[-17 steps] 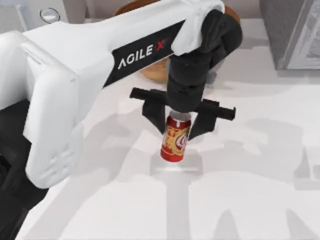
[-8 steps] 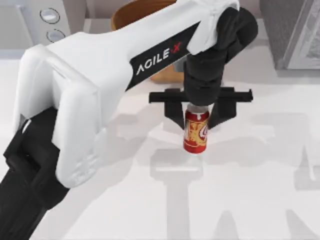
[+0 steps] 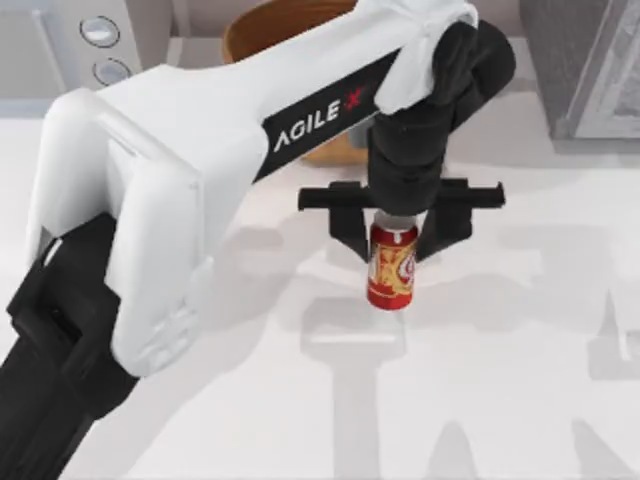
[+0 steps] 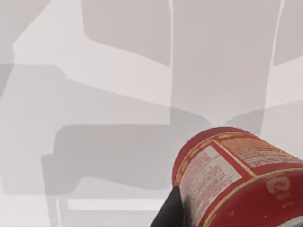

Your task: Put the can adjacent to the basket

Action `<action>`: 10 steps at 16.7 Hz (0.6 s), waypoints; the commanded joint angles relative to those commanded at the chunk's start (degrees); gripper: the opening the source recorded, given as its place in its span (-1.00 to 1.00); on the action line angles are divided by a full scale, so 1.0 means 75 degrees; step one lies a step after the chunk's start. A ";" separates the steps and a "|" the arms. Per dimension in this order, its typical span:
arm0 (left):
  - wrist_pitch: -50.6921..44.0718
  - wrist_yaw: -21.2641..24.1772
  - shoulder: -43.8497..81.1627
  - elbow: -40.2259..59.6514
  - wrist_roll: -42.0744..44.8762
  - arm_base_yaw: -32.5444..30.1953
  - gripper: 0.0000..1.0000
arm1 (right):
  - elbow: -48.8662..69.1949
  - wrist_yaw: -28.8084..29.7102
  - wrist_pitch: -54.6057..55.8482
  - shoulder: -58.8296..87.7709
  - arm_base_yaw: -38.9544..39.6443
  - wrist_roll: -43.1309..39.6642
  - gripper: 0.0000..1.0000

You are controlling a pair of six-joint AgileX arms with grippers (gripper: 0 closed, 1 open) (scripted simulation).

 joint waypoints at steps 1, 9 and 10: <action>0.0060 0.0001 -0.0002 -0.0060 -0.0005 -0.0008 -1.00 | 0.0000 0.0000 0.0000 0.0000 0.0000 0.0000 1.00; 0.0104 -0.0002 -0.0006 -0.0098 -0.0009 -0.0012 -0.40 | 0.0000 0.0000 0.0000 0.0000 0.0000 0.0000 1.00; 0.0104 -0.0002 -0.0006 -0.0098 -0.0009 -0.0012 -0.25 | 0.0000 0.0000 0.0000 0.0000 0.0000 0.0000 1.00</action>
